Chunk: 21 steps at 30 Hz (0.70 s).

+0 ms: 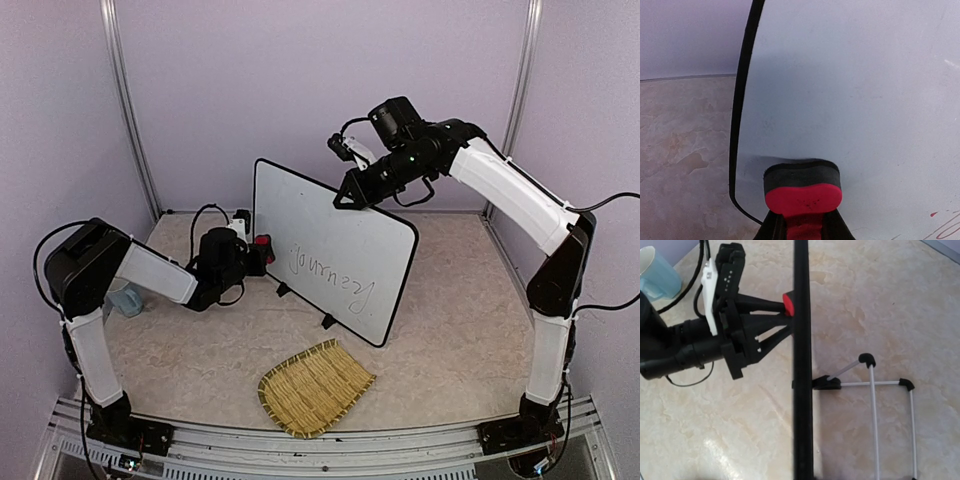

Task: Erase the whiteboard
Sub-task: Erase the center of the whiteboard.

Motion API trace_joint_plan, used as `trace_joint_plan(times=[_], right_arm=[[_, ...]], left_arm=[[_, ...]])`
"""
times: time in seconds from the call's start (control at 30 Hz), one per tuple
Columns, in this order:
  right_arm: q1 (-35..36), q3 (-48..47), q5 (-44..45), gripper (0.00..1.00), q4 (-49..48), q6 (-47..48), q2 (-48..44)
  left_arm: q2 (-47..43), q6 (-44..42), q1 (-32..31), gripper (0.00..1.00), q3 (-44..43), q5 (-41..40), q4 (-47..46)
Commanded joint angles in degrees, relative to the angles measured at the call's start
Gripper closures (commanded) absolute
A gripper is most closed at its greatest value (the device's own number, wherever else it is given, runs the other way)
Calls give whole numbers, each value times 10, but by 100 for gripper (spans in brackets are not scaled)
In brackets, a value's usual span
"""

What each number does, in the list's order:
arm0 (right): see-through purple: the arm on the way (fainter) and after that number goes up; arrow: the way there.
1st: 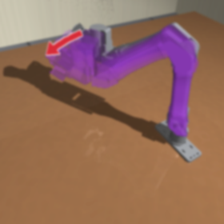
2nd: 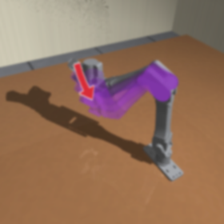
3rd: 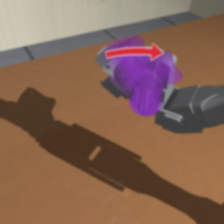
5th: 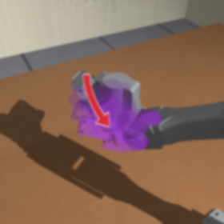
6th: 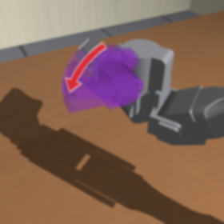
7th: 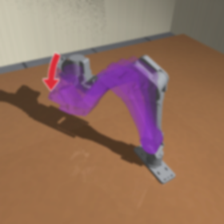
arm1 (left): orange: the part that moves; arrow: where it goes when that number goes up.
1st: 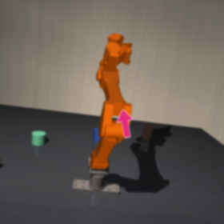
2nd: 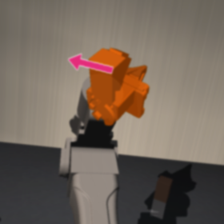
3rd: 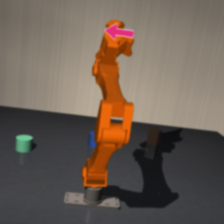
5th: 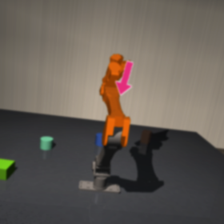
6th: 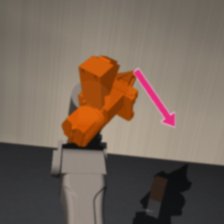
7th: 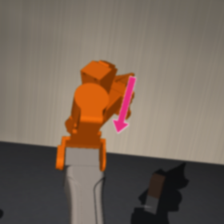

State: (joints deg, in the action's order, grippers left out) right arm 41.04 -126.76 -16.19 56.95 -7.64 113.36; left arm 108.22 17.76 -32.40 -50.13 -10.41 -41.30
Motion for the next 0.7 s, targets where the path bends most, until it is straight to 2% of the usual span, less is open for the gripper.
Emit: trace_joint_plan(times=[0.0, 0.27, 0.67], right_arm=[[12, 12, -66, 100, 4, -3, -1], [12, 17, -67, 100, 2, -2, -3], [-6, 28, -165, 100, -14, -12, 3]], left_arm=[[-3, 30, 36, 83, -11, 6, 8], [13, 28, 58, 83, -20, 10, 22], [-9, 31, 3, 82, 35, 11, -35]])
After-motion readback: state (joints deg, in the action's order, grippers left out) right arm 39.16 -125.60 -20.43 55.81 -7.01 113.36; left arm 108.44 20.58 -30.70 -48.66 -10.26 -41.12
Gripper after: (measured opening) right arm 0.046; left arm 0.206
